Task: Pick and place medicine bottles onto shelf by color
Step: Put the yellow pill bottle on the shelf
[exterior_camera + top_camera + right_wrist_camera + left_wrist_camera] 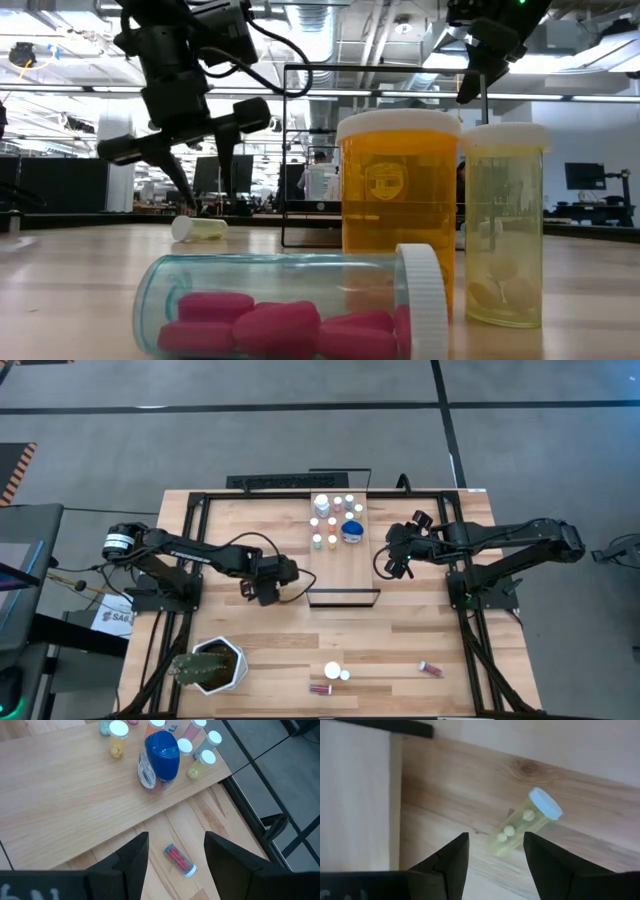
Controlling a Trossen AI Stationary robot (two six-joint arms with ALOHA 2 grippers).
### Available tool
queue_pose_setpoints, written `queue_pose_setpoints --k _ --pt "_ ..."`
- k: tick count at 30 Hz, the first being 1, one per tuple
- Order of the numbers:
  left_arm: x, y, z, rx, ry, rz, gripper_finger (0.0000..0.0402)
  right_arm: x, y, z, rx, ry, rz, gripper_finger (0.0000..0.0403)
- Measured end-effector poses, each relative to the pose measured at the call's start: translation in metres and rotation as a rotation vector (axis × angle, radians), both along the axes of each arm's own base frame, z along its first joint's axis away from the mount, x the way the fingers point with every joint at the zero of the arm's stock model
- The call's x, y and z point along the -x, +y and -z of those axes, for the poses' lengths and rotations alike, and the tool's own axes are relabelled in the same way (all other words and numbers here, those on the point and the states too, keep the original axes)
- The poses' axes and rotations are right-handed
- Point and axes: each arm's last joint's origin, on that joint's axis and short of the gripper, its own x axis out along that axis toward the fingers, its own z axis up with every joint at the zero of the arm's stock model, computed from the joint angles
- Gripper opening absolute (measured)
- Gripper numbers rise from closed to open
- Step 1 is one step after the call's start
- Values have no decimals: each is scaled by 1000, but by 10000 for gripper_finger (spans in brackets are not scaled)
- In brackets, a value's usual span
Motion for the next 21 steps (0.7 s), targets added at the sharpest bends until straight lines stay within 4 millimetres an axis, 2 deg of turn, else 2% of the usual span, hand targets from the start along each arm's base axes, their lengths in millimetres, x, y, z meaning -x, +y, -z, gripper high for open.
queue_pose_setpoints --k 10,21 --pt "0 6 7 -86 59 178 177 0 0 0 0 -1 0 214" --pt "-7 6 20 -91 78 297 177 -1 0 0 0 -8 0 214"
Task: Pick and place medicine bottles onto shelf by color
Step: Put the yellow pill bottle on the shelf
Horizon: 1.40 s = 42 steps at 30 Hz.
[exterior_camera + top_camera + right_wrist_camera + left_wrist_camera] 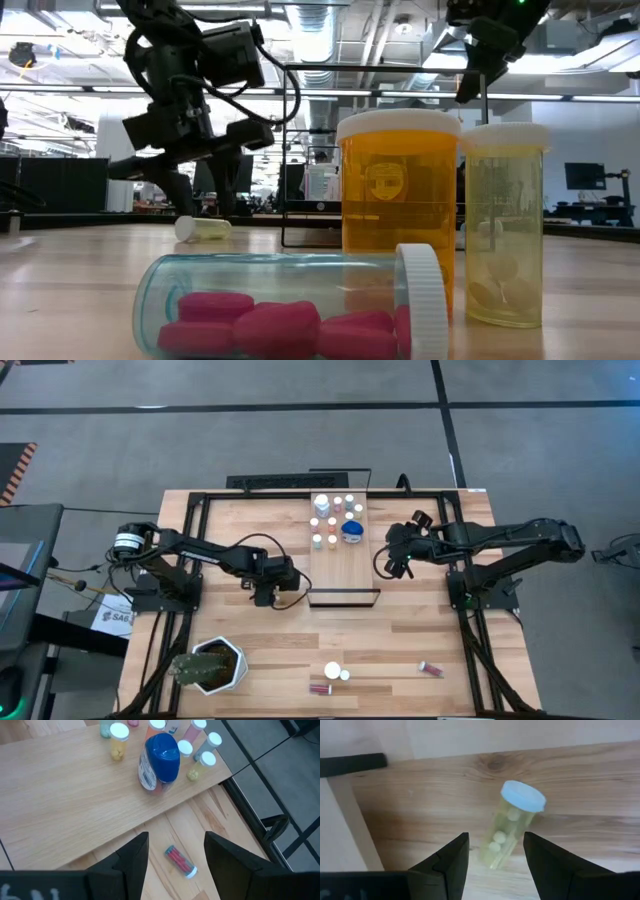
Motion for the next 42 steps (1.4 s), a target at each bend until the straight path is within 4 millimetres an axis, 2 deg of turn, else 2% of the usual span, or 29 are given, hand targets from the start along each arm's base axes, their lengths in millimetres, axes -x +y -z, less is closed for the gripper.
queue_pose_setpoints --k 12,22,27,37,42 --pt "-5 4 17 10 48 -37 167 -3 0 -2 0 -41 0 214" --pt "-3 5 18 31 56 -259 83 -4 0 -2 -1 -45 0 214" --pt "-3 5 19 95 41 -499 68 -4 0 -2 -1 -45 0 214" --pt "4 6 20 228 23 -1243 75 -3 0 -2 -1 -44 0 214" --pt "5 7 20 298 -3 -1521 77 -4 0 -2 -1 -44 0 214"
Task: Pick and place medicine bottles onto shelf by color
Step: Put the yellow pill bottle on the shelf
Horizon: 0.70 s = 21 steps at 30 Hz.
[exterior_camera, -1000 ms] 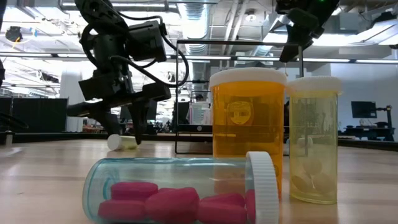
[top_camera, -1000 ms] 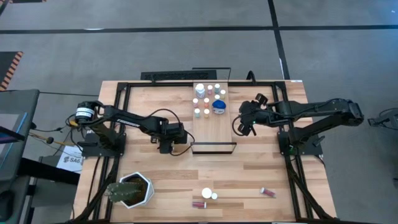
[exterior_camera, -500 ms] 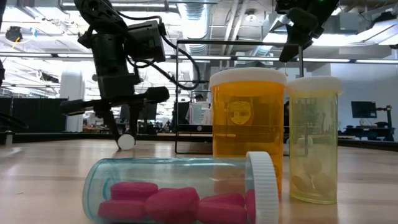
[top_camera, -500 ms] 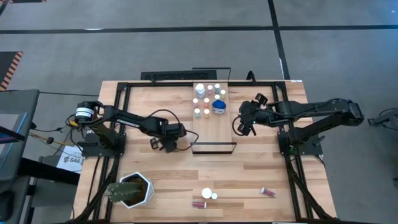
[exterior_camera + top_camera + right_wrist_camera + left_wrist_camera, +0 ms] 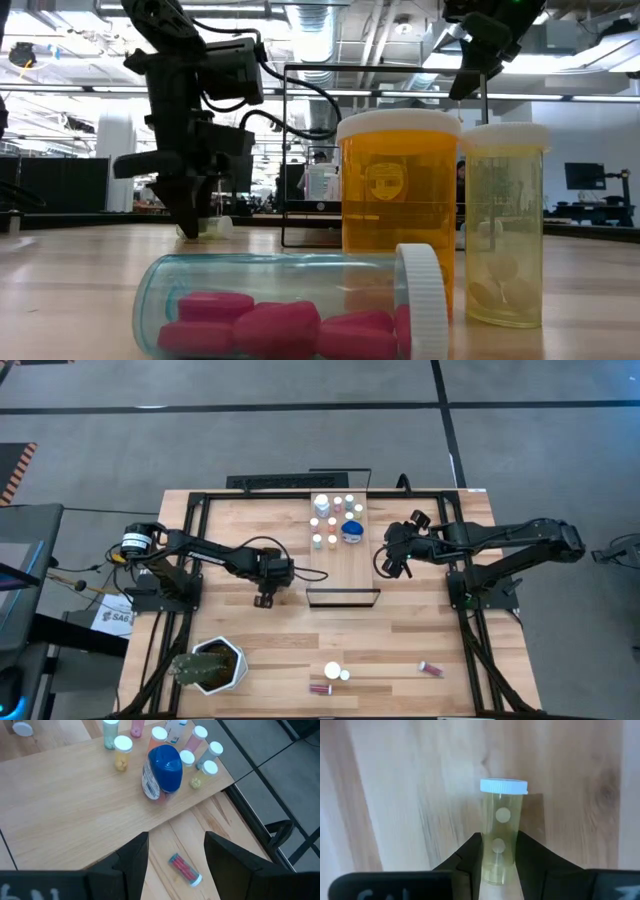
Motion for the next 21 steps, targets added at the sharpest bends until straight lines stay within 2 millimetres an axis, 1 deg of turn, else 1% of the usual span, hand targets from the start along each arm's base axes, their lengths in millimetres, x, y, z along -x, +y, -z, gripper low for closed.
queue_pose_setpoints --k 3,5,8,11,14,17,21 --pt "1 0 0 9 -13 -127 79 0 0 0 0 0 0 214" --pt "1 1 0 -1 -20 -175 78 0 0 0 0 0 0 214" --pt "1 1 -4 -15 -41 -198 77 0 0 0 0 0 0 214" --pt "4 4 -12 -29 -78 -209 77 0 0 0 0 0 0 214" --pt "6 10 -31 -74 -173 -232 77 0 0 0 0 0 0 214" --pt "12 18 -45 -104 -218 -265 77 0 0 0 0 0 0 214" --pt "16 30 -69 -125 -363 -310 78 0 0 0 0 -3 0 214"
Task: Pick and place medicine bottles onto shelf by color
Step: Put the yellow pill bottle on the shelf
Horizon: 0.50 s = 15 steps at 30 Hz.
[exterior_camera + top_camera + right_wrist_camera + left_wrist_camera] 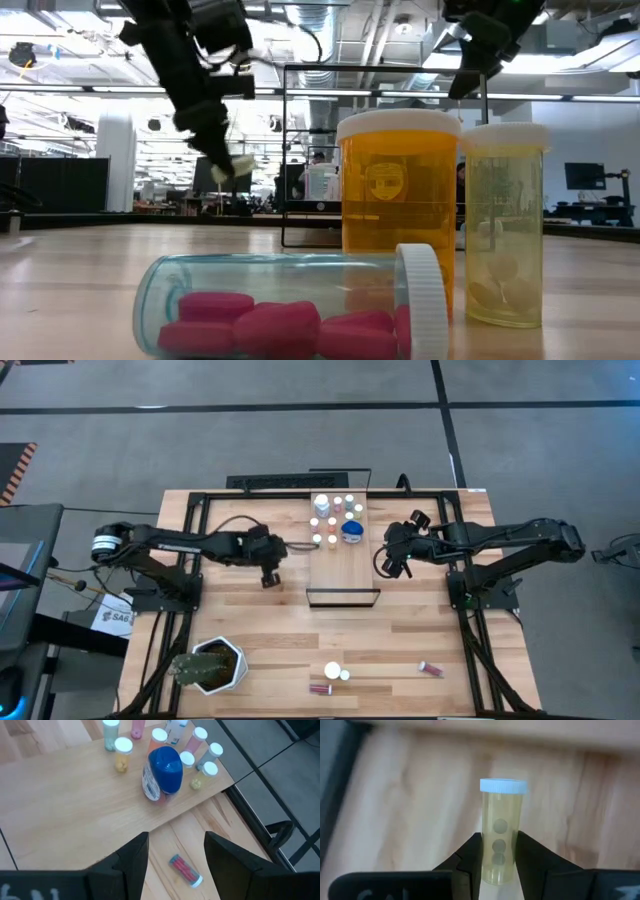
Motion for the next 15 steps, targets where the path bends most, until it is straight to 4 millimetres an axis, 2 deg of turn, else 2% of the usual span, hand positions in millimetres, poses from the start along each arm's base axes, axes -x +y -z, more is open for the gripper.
queue_pose_setpoints --k 7,15 --pt "-4 10 -35 -39 -306 -38 78 -4 0 -3 -1 -50 0 214" --pt "-17 11 -57 -61 -565 -1 78 -20 0 -17 -4 -283 3 214"
